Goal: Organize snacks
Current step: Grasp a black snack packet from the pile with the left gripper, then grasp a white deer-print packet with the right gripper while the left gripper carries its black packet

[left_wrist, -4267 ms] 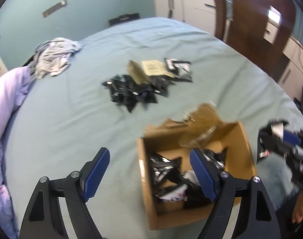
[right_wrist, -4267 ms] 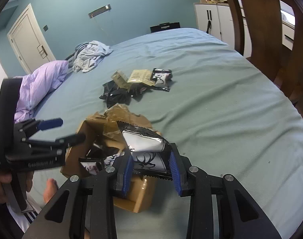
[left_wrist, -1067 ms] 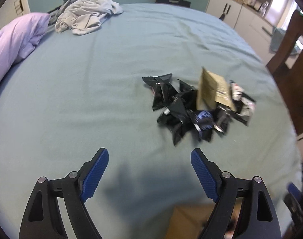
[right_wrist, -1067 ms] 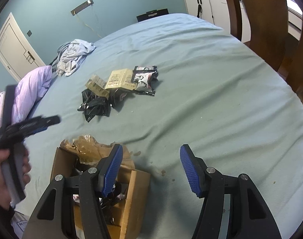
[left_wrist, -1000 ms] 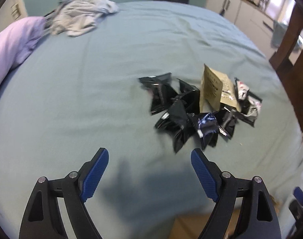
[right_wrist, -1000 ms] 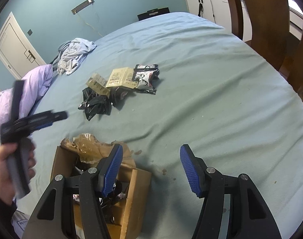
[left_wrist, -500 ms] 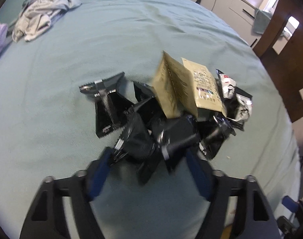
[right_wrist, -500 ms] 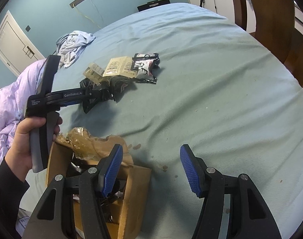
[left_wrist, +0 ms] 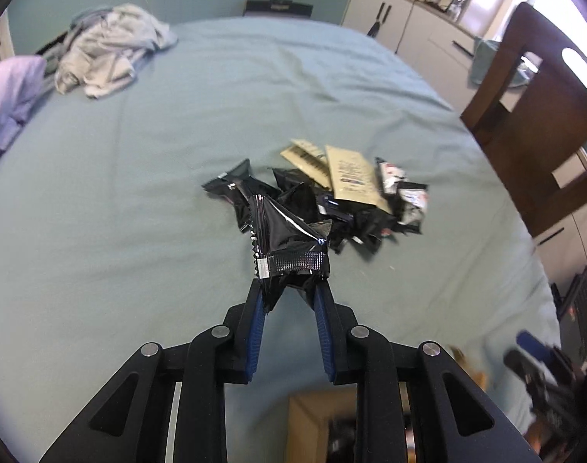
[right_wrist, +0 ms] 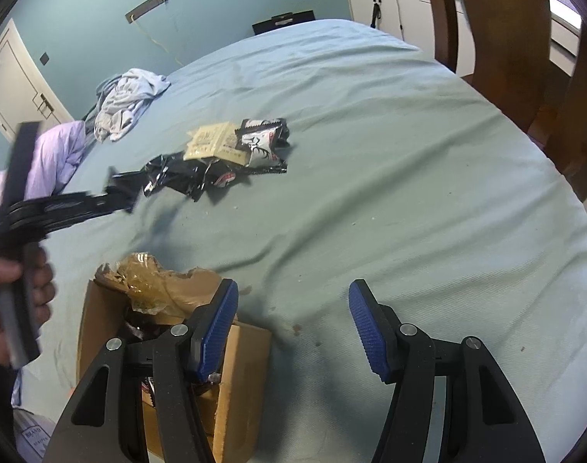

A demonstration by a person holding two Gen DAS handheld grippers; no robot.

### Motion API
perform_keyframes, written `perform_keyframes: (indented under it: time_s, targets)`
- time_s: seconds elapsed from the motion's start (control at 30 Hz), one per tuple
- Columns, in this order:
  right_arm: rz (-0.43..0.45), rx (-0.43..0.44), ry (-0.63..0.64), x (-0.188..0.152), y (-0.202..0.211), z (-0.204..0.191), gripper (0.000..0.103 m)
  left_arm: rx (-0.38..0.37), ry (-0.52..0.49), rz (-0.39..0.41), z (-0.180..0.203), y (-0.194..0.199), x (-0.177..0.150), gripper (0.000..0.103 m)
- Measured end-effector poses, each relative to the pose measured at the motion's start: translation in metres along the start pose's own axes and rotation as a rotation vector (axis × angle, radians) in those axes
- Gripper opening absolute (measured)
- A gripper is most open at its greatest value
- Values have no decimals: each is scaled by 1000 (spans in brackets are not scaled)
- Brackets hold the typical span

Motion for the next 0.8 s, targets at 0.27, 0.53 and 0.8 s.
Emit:
perform_keyframes:
  time_s: [0.27,0.53,0.8]
  targets:
    - [38,61,6,8,21,-3,59,-91,-103,-13,23,67,-63,24]
    - [-91,64,60,81,-34,-13,59,-164,-170,-58,37,76,-102,25]
    - [-213,9,-19,135,-138,-9,59,-143,-133,-74,23,57,-93,25]
Point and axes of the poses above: each gripper's, at about its wrist camera, not at the fingertips, and y roughly against the way its jaws point, z to its right, x to its top, the point moved 5 cm from there along -y, roughly the way its jaws point, and after that the axes turned 12 degrees about y, right-handed, at the moved point
